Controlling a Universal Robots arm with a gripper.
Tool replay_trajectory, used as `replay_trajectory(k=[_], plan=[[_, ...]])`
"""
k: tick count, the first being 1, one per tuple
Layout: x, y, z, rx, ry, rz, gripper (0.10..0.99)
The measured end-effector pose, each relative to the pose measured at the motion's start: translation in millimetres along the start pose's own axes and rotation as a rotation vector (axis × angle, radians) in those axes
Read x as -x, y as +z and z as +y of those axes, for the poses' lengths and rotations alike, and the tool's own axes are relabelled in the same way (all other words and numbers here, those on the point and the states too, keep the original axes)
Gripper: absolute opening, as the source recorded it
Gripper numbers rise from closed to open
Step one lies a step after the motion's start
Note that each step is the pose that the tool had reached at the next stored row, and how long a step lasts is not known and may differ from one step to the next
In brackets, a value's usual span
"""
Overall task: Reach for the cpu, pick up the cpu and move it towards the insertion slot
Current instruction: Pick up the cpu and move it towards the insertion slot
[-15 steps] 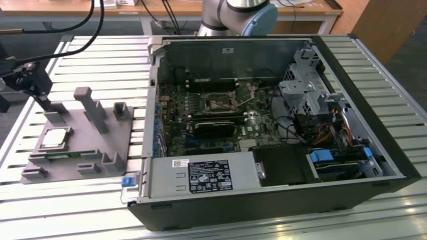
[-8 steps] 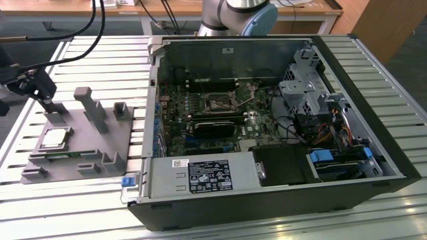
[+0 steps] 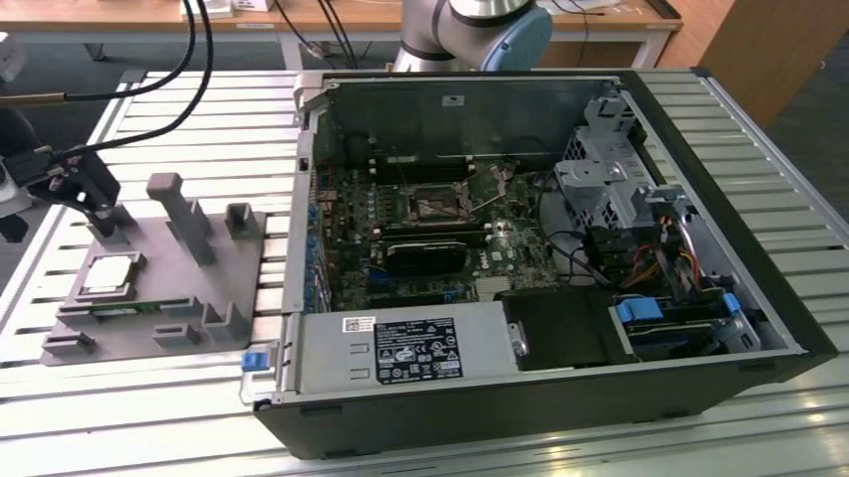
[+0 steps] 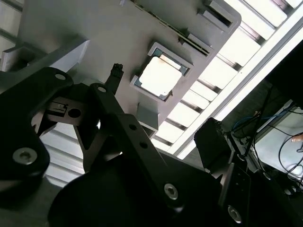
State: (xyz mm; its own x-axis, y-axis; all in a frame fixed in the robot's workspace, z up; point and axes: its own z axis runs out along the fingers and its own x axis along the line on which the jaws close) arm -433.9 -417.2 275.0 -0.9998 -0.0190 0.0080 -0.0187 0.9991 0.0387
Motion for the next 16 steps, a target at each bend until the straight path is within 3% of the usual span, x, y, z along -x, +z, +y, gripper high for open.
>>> replay_trajectory(k=[16], plan=[[0.2, 25.8, -4.2, 0.0, 0.0, 0.0, 0.882]])
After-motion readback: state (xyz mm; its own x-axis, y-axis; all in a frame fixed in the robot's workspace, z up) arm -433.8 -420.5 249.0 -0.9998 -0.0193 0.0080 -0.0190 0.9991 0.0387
